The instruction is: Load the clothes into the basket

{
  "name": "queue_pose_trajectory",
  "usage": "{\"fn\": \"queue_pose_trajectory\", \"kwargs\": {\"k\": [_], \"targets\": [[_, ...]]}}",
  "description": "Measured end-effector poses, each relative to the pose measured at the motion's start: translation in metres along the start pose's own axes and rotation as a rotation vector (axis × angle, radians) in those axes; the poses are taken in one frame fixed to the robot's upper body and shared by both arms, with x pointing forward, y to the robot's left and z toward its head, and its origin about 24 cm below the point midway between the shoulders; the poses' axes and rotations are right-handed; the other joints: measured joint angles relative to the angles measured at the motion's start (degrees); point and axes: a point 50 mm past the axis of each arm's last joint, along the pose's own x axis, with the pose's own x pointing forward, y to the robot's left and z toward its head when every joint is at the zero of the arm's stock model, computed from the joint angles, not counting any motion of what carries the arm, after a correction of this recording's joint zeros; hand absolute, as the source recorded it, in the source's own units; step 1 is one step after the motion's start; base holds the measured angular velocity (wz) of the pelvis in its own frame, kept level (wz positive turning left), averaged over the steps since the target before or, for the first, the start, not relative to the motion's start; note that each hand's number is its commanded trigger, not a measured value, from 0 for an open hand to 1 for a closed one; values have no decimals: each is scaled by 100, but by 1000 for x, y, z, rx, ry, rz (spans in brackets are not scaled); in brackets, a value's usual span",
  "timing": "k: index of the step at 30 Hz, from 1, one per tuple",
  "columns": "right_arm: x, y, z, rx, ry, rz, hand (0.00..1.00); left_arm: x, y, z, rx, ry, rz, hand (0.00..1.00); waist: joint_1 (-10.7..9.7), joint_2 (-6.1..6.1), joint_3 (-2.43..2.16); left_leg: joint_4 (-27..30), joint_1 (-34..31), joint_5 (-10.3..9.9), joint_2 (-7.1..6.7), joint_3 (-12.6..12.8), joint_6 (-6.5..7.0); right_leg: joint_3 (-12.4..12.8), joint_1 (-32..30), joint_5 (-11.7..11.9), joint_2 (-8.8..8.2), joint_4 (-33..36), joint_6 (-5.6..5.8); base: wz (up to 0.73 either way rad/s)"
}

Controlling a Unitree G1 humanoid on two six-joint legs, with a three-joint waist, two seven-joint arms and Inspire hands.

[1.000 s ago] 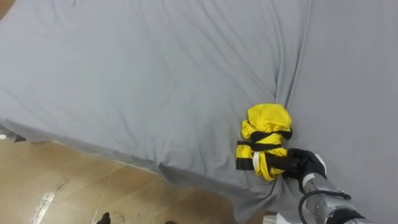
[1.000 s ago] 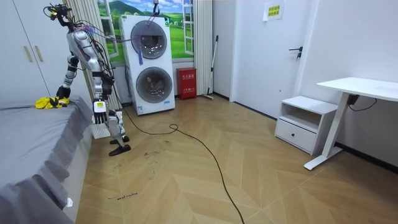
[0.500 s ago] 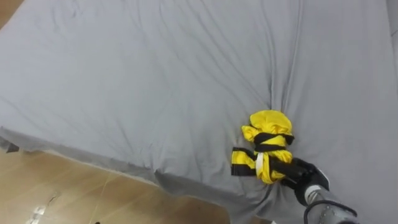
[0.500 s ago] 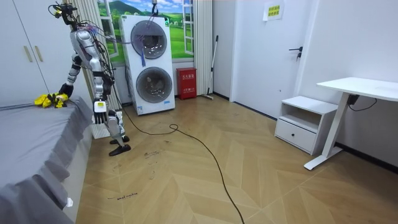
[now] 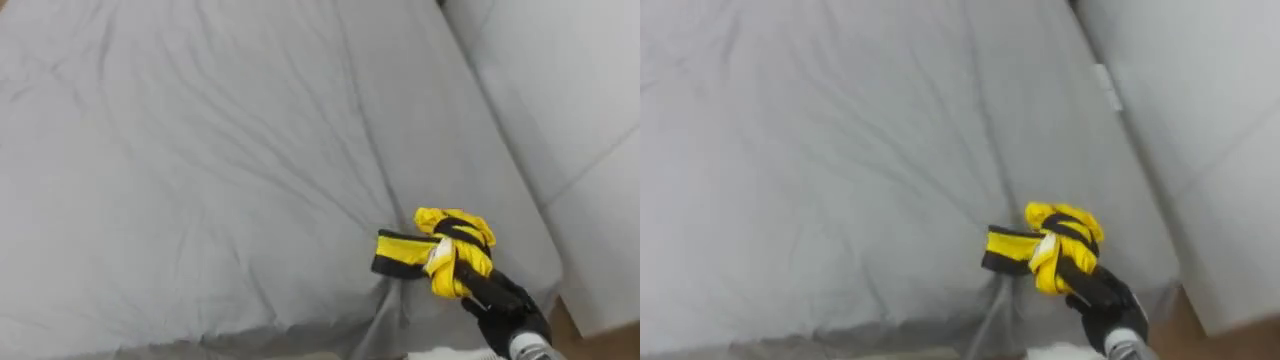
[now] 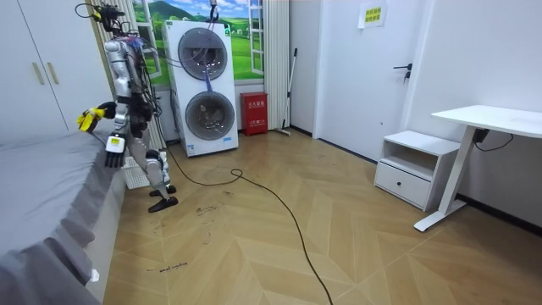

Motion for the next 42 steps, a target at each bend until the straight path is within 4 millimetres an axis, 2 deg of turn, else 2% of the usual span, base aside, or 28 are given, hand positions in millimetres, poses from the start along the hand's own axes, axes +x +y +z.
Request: {"fn": "queue_pose_trajectory", "kwargs": {"k": [1, 2, 4, 5, 7, 11, 12, 16, 22, 27, 28, 29, 32, 35, 38, 41, 42], "targets": [[1, 4, 5, 10, -22, 11, 100, 0, -2, 2, 8, 0, -6, 0, -171, 29, 12, -1, 72, -26, 34, 126, -2, 123, 19, 21, 50, 0, 1, -68], [1, 5, 8, 13, -34, 15, 100, 1, -3, 3, 18, -3, -11, 0, -251, 44, 11, -7, 121, -40, 70, 210, -7, 204, 21, 27, 64, 6, 2, -68], [-1, 6, 18, 24, -83, 27, 100, 1, -10, 6, 17, -1, -29, 0, -371, 167, 13, -18, 309, -140, 140, 606, -35, 532, 39, 64, 155, 10, 7, -83], [-2, 7, 21, 21, -95, 33, 100, 0, -12, 3, 17, 17, -32, 0, -407, 200, 19, -18, 347, -162, 152, 693, -44, 597, 42, 67, 169, 15, 9, -69], [-6, 7, 26, 5, -130, 39, 100, -2, -14, -9, 23, 66, -38, 0, -685, 242, 30, -18, 425, -210, 163, 861, -77, 788, 38, 76, 255, 27, 7, -46], [-13, -1, 28, 13, -148, 9, 100, -3, -12, -14, 28, 98, -33, 0, -843, 219, 49, -17, 440, -258, 182, 1036, -116, 990, -62, 65, 348, 115, -5, -30], [-14, -2, 30, 16, -154, 8, 100, -3, -11, -15, 34, 111, -32, 0, -948, 220, 59, -20, 434, -259, 182, 1037, -116, 1007, -72, 65, 351, 116, -5, -16], [-23, -4, 30, 15, -169, 16, 100, -4, -11, -20, 47, 138, -34, 0, -1030, 219, 59, -24, 457, -288, 211, 1312, -148, 1271, -198, 69, 440, 201, -9, -32], [-30, -9, 25, 6, -151, 13, 100, -5, -18, -22, 75, 152, -55, 0, -1280, 227, 60, -16, 520, -349, 255, 1483, -170, 1424, -186, 85, 503, 201, -4, -16], [-30, -10, 24, -29, -135, 9, 100, -5, -20, -21, 94, 152, -64, 0, -1391, 295, 53, 20, 379, -364, 252, 1482, -165, 1421, -324, 89, 500, 214, -2, -2], [-30, -10, 24, -48, -130, 9, 100, -5, -21, -20, 103, 147, -68, 0, -1393, 343, 22, 31, 295, -364, 253, 1474, -164, 1417, -396, 98, 497, 206, -1, 0], [-29, -10, 25, -58, -128, 9, 100, -5, -21, -19, 103, 143, -69, 0, -1392, 366, 13, 37, 254, -364, 254, 1473, -163, 1419, -428, 101, 497, 209, -1, 0], [-24, -13, 25, -77, -101, -3, 100, -5, -24, -18, 110, 135, -78, 0, -1392, 449, 37, 55, 191, -363, 257, 1454, -163, 1417, -475, 107, 494, 221, -3, 1], [-19, -16, 33, -72, -101, -23, 100, -5, -25, -17, 106, 132, -81, 0, -1381, 523, 39, 134, 99, -362, 260, 1371, -163, 1390, -512, 104, 467, 200, -4, 3], [-13, -9, 49, -71, -145, -16, 100, -5, -25, -16, 102, 114, -80, 0, -1298, 597, 29, 136, -49, -361, 254, 1351, -161, 1410, -688, 105, 447, 256, -3, -6], [-8, -5, 61, -68, -184, -26, 100, -6, -24, -13, 105, 92, -83, 0, -1214, 635, 45, 138, -107, -359, 248, 1228, -160, 1392, -779, 93, 453, 320, -16, 2], [-4, -2, 67, -74, -194, -26, 95, -6, -25, -12, 102, 80, -87, 0, -1218, 666, 51, 152, -162, -359, 240, 1159, -160, 1369, -821, 88, 443, 327, -15, 8]]}}
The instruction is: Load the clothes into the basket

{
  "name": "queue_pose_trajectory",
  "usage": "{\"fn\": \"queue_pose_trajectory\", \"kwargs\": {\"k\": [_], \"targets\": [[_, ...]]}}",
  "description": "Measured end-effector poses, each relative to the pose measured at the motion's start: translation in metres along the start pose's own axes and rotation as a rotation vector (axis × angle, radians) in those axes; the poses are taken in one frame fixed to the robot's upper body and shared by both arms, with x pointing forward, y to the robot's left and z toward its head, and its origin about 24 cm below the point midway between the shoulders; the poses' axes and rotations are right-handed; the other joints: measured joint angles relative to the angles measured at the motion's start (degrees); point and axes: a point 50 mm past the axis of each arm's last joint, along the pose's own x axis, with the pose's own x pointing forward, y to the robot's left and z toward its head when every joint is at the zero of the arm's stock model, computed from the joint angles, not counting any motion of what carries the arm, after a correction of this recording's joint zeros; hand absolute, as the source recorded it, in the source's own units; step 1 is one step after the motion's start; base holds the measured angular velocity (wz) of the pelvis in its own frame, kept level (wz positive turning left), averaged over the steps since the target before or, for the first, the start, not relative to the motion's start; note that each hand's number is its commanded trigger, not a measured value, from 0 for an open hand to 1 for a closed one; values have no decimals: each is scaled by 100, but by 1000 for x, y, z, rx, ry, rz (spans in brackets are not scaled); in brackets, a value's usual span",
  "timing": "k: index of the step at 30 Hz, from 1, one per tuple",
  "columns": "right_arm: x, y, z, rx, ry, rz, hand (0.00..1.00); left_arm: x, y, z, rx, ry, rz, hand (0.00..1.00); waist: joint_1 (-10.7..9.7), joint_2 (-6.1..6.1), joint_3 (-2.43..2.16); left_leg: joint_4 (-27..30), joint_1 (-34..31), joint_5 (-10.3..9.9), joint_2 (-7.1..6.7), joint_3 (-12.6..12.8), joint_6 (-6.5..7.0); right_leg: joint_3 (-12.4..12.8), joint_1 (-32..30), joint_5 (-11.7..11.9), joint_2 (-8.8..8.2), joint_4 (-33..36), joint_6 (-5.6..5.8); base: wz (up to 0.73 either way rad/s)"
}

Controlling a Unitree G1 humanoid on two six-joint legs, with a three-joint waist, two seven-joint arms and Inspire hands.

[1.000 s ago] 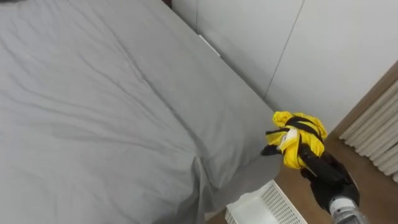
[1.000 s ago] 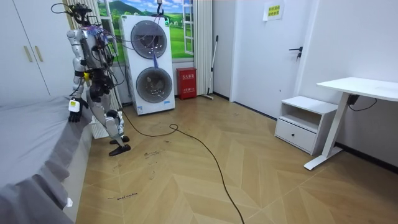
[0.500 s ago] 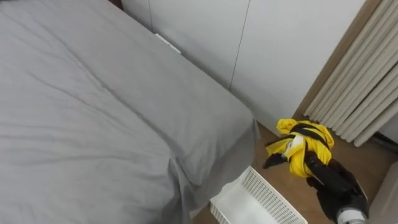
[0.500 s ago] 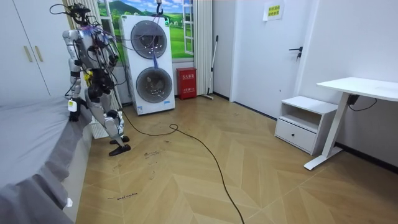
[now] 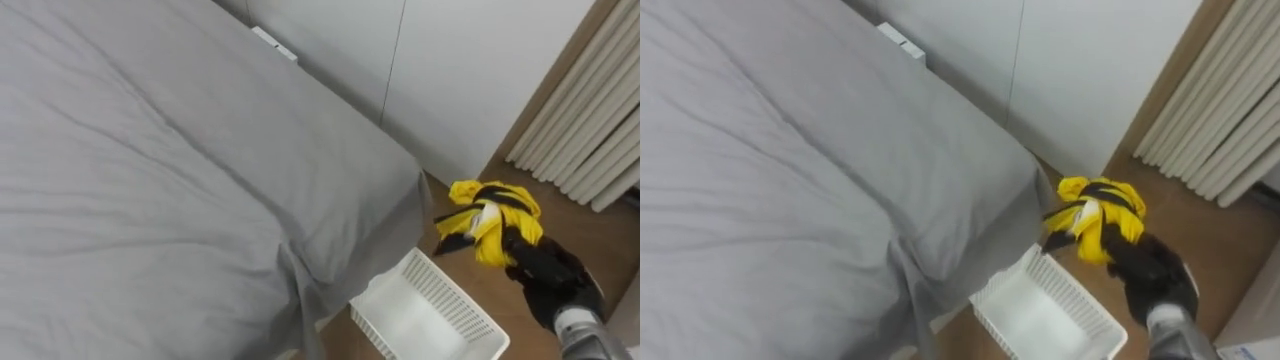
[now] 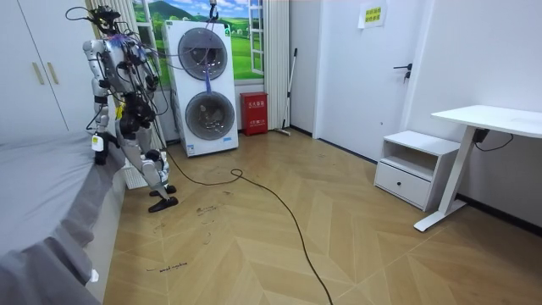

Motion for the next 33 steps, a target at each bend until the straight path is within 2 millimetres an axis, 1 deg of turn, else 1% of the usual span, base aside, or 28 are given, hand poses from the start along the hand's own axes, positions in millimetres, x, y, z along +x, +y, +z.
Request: {"fn": "queue_pose_trajectory", "kwargs": {"k": [1, 2, 3, 4, 5, 7, 9, 12, 14, 15, 19, 21, 26, 29, 33], "targets": [[5, 1, 5, -4, -4, -2, 76, 0, 0, 0, -4, -6, -4, 0, 17, 25, 6, 41, -87, 0, -7, -58, 1, -11, -79, -6, -11, 32, 4, 10], [8, 2, 7, -4, -5, -4, 63, 0, 1, 2, -5, -11, -4, 0, 19, 38, 11, 63, -130, 4, -9, -76, 7, -25, -113, -6, -21, 47, 4, 9], [12, 5, 9, 1, -8, -4, 53, 1, 2, 5, -9, -17, -5, 0, 25, 62, -2, 74, -216, 14, -13, -97, 24, -39, -180, -8, -27, 73, 5, 11], [14, 6, 9, 5, -6, -5, 16, 1, 4, 4, -9, -16, -5, 0, 38, 92, -16, 81, -288, 22, -11, -141, 34, -74, -243, -7, -29, 81, 3, 11], [14, 5, 9, 7, -7, -9, 0, 1, 4, 6, -9, -20, -5, 0, 55, 101, -11, 81, -305, 23, -10, -160, 35, -93, -255, -5, -31, 84, 0, 11], [15, 0, 1, 26, 27, -40, 0, 1, 4, 10, -9, -30, -14, 0, 150, 106, -10, 115, -316, 25, 9, -191, 34, -120, -264, -13, -26, 76, -26, 7], [15, -3, -5, 24, 52, -54, 0, 1, 3, 11, -9, -34, -23, 0, 200, 109, -12, 140, -323, 25, 12, -208, 33, -131, -266, -35, -29, 74, -35, 2], [14, -5, -11, 26, 75, -68, 0, 2, 3, 14, -29, -39, -26, 0, 313, 110, -12, 139, -344, 26, 12, -227, 31, -124, -267, -40, -25, 103, -39, 0], [14, -3, -12, 20, 81, -66, 0, 2, 3, 16, -36, -45, -27, 0, 324, 103, -12, 138, -394, 26, 7, -255, 31, -157, -351, -40, -34, 144, -39, 6], [15, -1, -13, 18, 84, -61, 0, 2, 3, 17, -35, -45, -27, 0, 324, 85, -1, 136, -405, 26, 5, -268, 31, -163, -367, -42, -33, 160, -36, 3], [19, 5, -12, 12, 85, -45, 0, 2, 2, 20, -23, -52, -31, 0, 320, 15, -3, 141, -413, 26, 6, -299, 31, -182, -367, -46, -33, 156, -41, 2], [19, 5, -11, 13, 84, -44, 0, 3, 2, 21, -22, -55, -30, 0, 320, 1, -6, 145, -417, 26, 6, -327, 31, -205, -364, -47, -38, 126, -41, 6], [18, 5, -11, 4, 81, -43, 0, 2, 0, 21, -8, -55, -37, 0, 318, 0, -8, 148, -433, 26, 5, -349, 31, -254, -357, -47, -54, 101, -42, 3], [19, 8, -7, 3, 64, -31, 0, 2, 0, 21, -6, -56, -38, 0, 317, 0, -9, 148, -433, 26, 6, -351, 31, -262, -353, -47, -56, 98, -42, 0], [18, 10, -6, 7, 45, -24, 0, 2, -1, 21, 1, -57, -41, 0, 315, -31, -31, 144, -432, 27, 6, -362, 30, -274, -346, -46, -55, 91, -42, 0]]}}
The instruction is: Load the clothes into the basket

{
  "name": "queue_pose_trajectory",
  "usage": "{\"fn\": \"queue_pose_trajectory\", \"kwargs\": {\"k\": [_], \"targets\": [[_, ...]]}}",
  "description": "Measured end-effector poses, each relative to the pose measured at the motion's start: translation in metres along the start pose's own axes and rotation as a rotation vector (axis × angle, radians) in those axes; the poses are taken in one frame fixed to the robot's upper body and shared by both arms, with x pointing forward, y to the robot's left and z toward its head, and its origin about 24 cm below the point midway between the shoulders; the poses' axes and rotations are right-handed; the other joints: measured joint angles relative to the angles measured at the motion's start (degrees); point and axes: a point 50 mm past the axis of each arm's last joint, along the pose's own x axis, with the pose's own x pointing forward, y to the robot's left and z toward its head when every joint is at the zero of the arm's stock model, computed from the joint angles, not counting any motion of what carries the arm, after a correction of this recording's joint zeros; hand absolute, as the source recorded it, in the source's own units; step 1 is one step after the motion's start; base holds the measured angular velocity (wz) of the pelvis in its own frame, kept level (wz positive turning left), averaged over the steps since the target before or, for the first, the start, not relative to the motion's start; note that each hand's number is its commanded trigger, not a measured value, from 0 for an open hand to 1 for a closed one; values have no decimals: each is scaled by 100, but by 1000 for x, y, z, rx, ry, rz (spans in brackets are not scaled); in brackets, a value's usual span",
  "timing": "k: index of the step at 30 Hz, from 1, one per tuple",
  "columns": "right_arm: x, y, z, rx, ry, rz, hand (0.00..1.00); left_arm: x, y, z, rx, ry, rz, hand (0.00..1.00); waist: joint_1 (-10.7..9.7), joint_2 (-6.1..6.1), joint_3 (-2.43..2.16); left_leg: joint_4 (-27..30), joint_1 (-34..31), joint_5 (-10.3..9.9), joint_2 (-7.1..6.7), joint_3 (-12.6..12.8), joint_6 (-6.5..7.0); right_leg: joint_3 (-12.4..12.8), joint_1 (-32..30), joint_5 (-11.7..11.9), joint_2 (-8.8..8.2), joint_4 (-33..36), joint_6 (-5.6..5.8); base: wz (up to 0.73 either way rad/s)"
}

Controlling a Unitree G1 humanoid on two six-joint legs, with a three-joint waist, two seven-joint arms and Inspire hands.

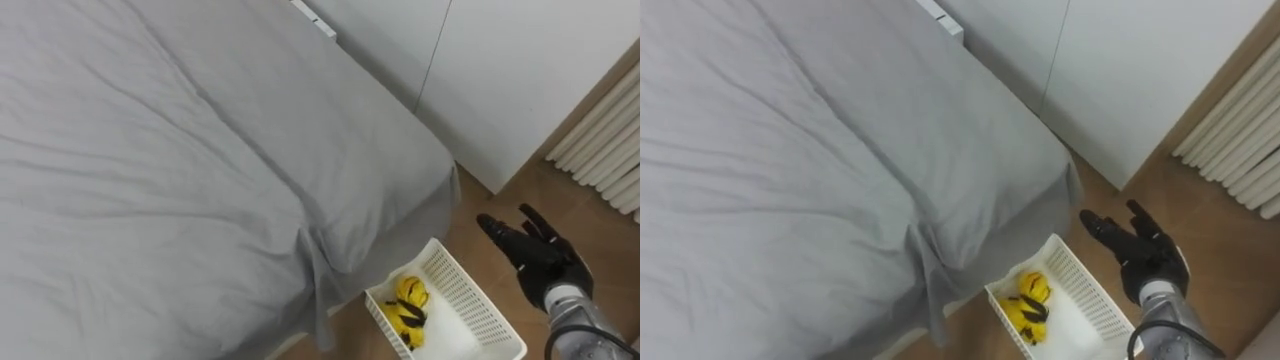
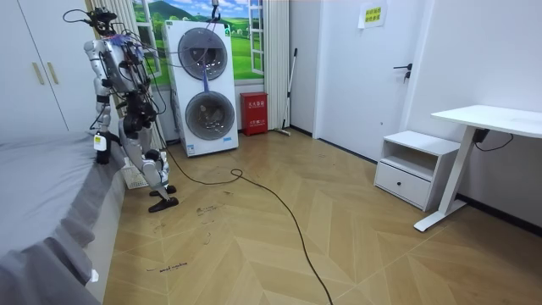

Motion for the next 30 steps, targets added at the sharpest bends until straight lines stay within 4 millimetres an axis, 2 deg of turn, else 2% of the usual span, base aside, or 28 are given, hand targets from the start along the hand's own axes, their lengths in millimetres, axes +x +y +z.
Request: {"fn": "queue_pose_trajectory", "kwargs": {"k": [6, 14, 19, 23, 25, 26, 28, 30], "targets": [[-3, 0, -6, 8, 3, -2, 0, 0, -3, 1, -20, -10, -9, 0, -19, -86, -39, -3, 59, 1, -1, -61, -2, -70, 121, 1, -22, -33, -1, 6], [-7, 8, -4, -48, -32, 49, 0, 0, -6, 1, 6, -9, -21, 0, -23, -97, -30, -1, 94, 2, 2, -147, -3, -151, 226, 1, -39, -122, -2, 6], [-12, 7, -5, -65, -40, 73, 0, 0, -5, 1, 3, -13, -20, 0, -1, -170, 18, -15, 145, 2, -2, -165, -3, -157, 290, -3, -52, -120, 0, 1], [-16, 3, -13, -73, -15, 69, 0, -1, -6, -2, 2, -16, -21, 0, 38, -216, 9, -20, 158, 2, -1, -213, -3, -212, 329, -3, -53, -146, 1, 6], [-22, -4, -29, -73, 33, 51, 0, -1, -4, -2, 6, -22, -14, 0, 16, -275, 40, -27, 240, 8, 6, -335, -13, -330, 493, 2, -61, -240, -12, 25], [-24, -7, -35, -75, 54, 40, 0, -1, -4, -3, 3, -22, -11, 0, 36, -300, 41, -29, 287, 10, 8, -340, -16, -345, 557, -6, -60, -262, -22, 21], [-34, -17, -65, -78, 158, 0, 0, -2, -5, -7, 1, -26, -12, 0, 151, -349, 29, -37, 440, 16, 12, -471, -29, -472, 856, -9, -71, -453, -34, 25], [-43, -20, -88, -59, 232, -19, 0, -3, -6, -4, -2, -48, -14, 0, 168, -373, 20, -60, 511, 18, 7, -585, -32, -598, 996, -7, -72, -530, -38, 33]]}}
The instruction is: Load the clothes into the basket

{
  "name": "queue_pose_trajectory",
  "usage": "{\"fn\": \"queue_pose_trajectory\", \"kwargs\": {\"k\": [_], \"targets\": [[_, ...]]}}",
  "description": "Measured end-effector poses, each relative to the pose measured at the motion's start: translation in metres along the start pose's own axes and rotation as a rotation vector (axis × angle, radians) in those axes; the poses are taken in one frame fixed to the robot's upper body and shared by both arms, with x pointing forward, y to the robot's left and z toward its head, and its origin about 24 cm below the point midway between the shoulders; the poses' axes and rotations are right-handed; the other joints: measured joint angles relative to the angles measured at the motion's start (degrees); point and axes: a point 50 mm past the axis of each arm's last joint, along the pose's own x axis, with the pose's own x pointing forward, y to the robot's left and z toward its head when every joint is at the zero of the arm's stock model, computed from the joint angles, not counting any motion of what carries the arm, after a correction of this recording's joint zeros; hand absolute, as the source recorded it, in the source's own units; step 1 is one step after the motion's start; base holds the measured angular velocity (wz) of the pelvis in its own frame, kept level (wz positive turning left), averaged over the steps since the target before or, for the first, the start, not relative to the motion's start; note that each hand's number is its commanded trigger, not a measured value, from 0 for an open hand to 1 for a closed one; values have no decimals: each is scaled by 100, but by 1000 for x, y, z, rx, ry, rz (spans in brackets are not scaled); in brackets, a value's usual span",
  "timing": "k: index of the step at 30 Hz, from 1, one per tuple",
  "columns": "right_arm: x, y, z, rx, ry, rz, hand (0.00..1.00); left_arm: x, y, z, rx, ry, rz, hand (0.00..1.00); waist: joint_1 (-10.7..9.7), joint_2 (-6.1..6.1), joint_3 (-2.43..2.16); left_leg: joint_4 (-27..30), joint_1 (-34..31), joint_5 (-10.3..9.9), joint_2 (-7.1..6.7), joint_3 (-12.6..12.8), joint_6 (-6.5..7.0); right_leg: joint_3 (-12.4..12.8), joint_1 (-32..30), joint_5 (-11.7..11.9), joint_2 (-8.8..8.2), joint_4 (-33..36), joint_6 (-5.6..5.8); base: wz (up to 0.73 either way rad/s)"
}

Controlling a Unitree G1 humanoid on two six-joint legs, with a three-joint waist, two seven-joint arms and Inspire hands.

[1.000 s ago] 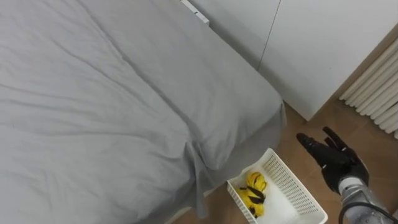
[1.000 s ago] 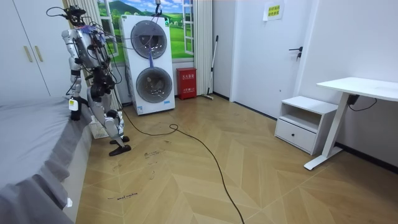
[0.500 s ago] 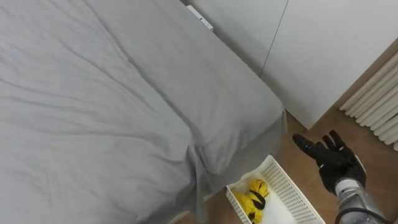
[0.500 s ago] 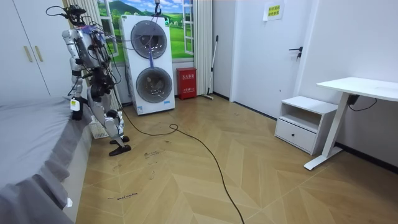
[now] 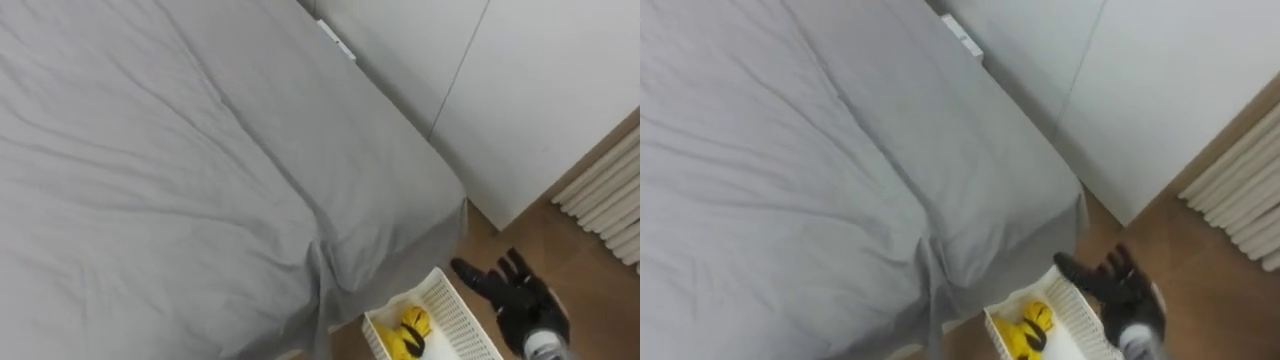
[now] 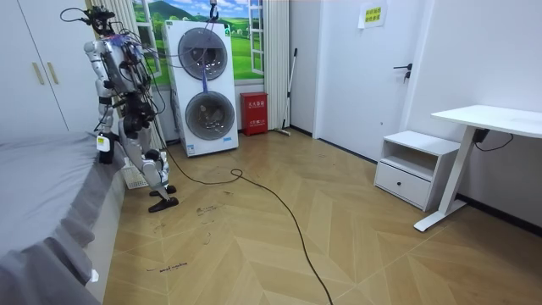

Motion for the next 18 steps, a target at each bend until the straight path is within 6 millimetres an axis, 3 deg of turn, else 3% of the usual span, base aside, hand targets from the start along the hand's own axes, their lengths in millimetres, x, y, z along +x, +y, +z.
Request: {"fn": "queue_pose_trajectory", "kwargs": {"k": [3, 7, 13, 18], "targets": [[-2, -1, -30, 41, 115, -22, 0, 0, -4, -1, -14, -4, -4, 0, 111, -13, -1, -20, 45, 0, -36, -189, 0, -152, 198, 0, -58, -105, -1, 36], [-13, -23, -65, 32, 265, -127, 0, 0, 2, 1, -35, -32, 27, 0, 344, -89, -17, -10, 52, 2, -118, -572, 2, -506, 399, -58, -123, -190, 42, 48], [-33, -47, -94, -57, 419, -220, 0, -5, 12, -17, -114, 8, 94, 0, 487, -165, 8, -22, 155, 26, -283, -1122, 44, -987, 706, -234, -279, -197, 113, 49], [-42, -52, -108, -110, 508, -228, 0, -6, 17, -20, -143, 15, 141, 0, 726, -201, 13, -38, 165, 45, -338, -1354, 74, -1226, 826, -262, -332, -192, 140, 25]]}}
